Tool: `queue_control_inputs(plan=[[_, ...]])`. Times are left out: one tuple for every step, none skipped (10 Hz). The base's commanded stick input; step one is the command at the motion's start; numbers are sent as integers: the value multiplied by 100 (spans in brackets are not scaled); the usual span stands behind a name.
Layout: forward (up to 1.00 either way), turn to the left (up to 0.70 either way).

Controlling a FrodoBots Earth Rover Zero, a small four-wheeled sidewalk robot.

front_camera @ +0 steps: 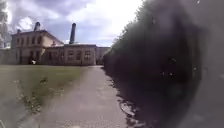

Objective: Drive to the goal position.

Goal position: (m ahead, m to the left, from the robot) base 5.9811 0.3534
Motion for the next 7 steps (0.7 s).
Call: queue_control_inputs(plan=[[70,3],[70,3],[70,3],[70,3],[70,3],[70,3],[70,3]])
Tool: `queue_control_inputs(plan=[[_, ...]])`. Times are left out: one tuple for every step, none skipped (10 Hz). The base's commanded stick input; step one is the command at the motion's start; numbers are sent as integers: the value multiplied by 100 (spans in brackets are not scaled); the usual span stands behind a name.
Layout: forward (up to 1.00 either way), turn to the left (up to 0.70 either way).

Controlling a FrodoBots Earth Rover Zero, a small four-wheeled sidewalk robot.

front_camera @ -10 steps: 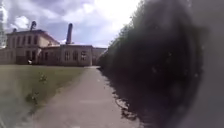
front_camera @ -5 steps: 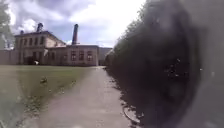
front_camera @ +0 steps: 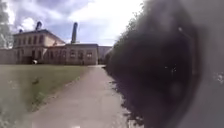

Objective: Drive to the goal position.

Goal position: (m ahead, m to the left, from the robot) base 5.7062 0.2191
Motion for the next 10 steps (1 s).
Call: queue_control_inputs(plan=[[70,3],[70,3],[70,3],[70,11],[70,38],[70,38],[70,38],[70,38],[70,3],[70,3]])
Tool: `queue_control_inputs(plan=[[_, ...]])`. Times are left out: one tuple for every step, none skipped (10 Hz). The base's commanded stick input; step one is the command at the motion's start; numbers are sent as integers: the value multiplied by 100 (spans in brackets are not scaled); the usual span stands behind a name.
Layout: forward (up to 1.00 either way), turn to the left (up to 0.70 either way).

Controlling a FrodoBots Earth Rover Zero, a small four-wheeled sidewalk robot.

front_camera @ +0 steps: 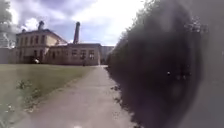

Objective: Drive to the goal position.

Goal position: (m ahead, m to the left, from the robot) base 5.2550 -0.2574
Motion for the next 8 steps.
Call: queue_control_inputs(plan=[[70,3],[70,3],[70,3],[70,3],[70,3],[70,3],[70,3],[70,3]])
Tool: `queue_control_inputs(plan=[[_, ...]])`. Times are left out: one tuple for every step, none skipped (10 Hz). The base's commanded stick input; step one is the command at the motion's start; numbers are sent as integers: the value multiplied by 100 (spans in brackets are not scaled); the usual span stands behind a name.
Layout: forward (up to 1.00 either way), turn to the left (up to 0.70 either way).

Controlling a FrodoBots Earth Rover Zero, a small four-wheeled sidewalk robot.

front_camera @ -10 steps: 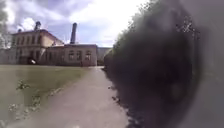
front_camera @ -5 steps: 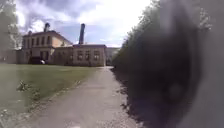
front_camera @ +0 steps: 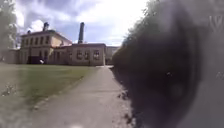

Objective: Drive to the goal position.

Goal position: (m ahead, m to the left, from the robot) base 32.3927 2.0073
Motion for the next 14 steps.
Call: queue_control_inputs(plan=[[70,3],[70,3],[70,3],[70,3],[70,13],[70,38],[70,31],[70,16],[70,3],[70,3],[70,3],[70,3],[70,3],[70,3]])
